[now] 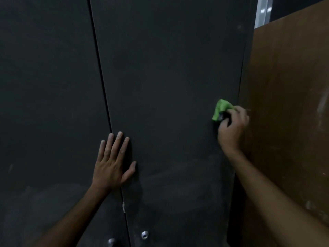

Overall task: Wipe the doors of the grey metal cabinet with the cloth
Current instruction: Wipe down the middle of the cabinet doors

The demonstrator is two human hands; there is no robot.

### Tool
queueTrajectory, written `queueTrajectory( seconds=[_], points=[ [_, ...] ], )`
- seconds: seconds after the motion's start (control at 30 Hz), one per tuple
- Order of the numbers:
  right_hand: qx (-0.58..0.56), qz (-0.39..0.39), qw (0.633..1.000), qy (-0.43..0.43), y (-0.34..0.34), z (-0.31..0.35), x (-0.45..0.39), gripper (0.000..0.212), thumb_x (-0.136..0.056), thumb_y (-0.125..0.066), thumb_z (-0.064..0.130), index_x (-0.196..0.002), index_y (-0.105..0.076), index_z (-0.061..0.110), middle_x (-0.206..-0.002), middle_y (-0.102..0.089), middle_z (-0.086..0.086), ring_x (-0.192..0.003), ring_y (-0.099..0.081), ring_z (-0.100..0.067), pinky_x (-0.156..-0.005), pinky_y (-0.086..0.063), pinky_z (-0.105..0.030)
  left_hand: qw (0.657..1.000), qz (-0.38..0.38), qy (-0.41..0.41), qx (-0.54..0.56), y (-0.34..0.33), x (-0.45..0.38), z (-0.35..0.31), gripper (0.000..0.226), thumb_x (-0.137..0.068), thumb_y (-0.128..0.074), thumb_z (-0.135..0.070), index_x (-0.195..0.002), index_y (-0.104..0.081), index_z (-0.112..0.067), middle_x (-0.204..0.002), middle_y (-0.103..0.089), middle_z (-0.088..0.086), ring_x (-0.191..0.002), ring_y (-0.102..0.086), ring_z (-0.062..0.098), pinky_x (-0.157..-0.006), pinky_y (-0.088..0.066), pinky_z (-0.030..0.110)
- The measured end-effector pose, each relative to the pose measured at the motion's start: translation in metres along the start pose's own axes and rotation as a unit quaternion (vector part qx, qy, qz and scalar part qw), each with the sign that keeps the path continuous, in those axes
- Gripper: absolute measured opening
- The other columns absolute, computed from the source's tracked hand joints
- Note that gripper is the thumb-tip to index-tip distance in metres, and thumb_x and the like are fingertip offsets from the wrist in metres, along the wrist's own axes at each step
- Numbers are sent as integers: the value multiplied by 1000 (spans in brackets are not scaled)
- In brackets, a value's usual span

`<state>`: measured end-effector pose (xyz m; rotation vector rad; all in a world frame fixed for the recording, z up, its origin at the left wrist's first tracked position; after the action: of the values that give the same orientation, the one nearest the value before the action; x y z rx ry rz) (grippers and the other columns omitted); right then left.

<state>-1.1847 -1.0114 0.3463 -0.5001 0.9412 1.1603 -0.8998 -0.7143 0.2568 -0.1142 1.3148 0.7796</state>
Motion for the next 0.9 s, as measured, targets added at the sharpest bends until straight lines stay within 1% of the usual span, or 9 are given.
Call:
queueTrajectory(
  seconds=[0.1, 0.17, 0.33, 0.43, 0.53, 0.67, 0.73, 0.8, 0.9],
  points=[
    [5, 99, 988, 115, -31, 22, 58, 35, -83, -61, -8, -115, -66, 6, -135, -55, -13, -124, -48, -30, -106, -36, -27, 1000, -3, -2, -4, 1, 1, 1, 88, -95, -53, -58, -164, -29, -8, -173, -20, 16, -161, -14, 37, -130, -13, 55],
    [33, 147, 978, 146, -32, 0, 95, 36, -79, -65, -9, -112, -67, 4, -132, -57, -13, -119, -52, -34, -100, -42, -34, 1000, -2, -5, -5, 1, 0, 0, 88, -95, -53, -58, -164, -28, -8, -173, -18, 16, -161, -14, 37, -130, -13, 55],
    [-19, 15, 995, -94, 9, -58, 3, 30, -84, -55, -9, -112, -62, 0, -131, -53, -18, -120, -53, -33, -102, -34, -27, 1000, -7, -3, -9, 2, 0, -1, 88, -95, -52, -58, -163, -30, -7, -174, -17, 16, -161, -13, 38, -131, -11, 55],
    [-37, -18, 998, -44, 13, -17, -27, 33, -92, -53, -1, -124, -61, 3, -139, -50, -15, -127, -47, -24, -107, -28, -13, 1000, -13, -3, -9, 4, -1, 0, 87, -95, -52, -58, -162, -32, -6, -173, -19, 17, -161, -14, 37, -131, -11, 54],
    [-19, 24, 999, -41, 1, -22, 31, 41, -98, -54, 4, -138, -55, 8, -150, -43, -12, -136, -40, -23, -108, -22, -15, 1000, -11, -3, -13, 4, 0, -1, 87, -95, -52, -58, -162, -33, -6, -172, -21, 17, -161, -14, 37, -131, -10, 53],
    [-48, 43, 967, -246, 2, -98, 122, 44, -99, -51, 3, -143, -48, 2, -148, -44, -14, -134, -47, -30, -102, -28, -23, 1000, -10, -5, -15, 3, -1, -2, 88, -96, -50, -59, -163, -31, -6, -173, -18, 17, -161, -12, 37, -131, -10, 54],
    [-67, 29, 948, -311, 1, -101, 111, 39, -99, -50, 3, -138, -51, -1, -144, -47, -16, -130, -49, -30, -96, -27, -17, 1000, -2, -2, -24, 0, 0, -1, 89, -96, -48, -61, -163, -30, -6, -173, -17, 17, -161, -11, 37, -131, -9, 54],
    [-106, -2, 956, -272, 3, -67, 64, 32, -99, -49, 1, -130, -55, -5, -141, -49, -21, -131, -48, -31, -93, -24, -7, 1000, 0, -2, -25, -1, 0, 0, 89, -95, -47, -61, -163, -30, -6, -173, -17, 18, -161, -12, 37, -131, -9, 54],
    [-110, -4, 982, -153, -1, -3, -4, 38, -103, -48, 9, -138, -50, -5, -151, -42, -21, -140, -40, -28, -99, -14, 7, 1000, -5, -2, -22, 1, 0, 0, 88, -95, -48, -60, -163, -31, -6, -172, -19, 18, -161, -12, 37, -131, -9, 53]
  ],
)
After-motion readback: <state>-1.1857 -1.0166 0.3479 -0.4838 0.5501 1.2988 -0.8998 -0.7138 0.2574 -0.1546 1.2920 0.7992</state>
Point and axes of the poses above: each hand's wrist, its own x-axis away from the middle knuckle, its own y-axis out of the back of the hand, z = x × y, the point moved 10 cm from there along -x, towards the middle knuckle
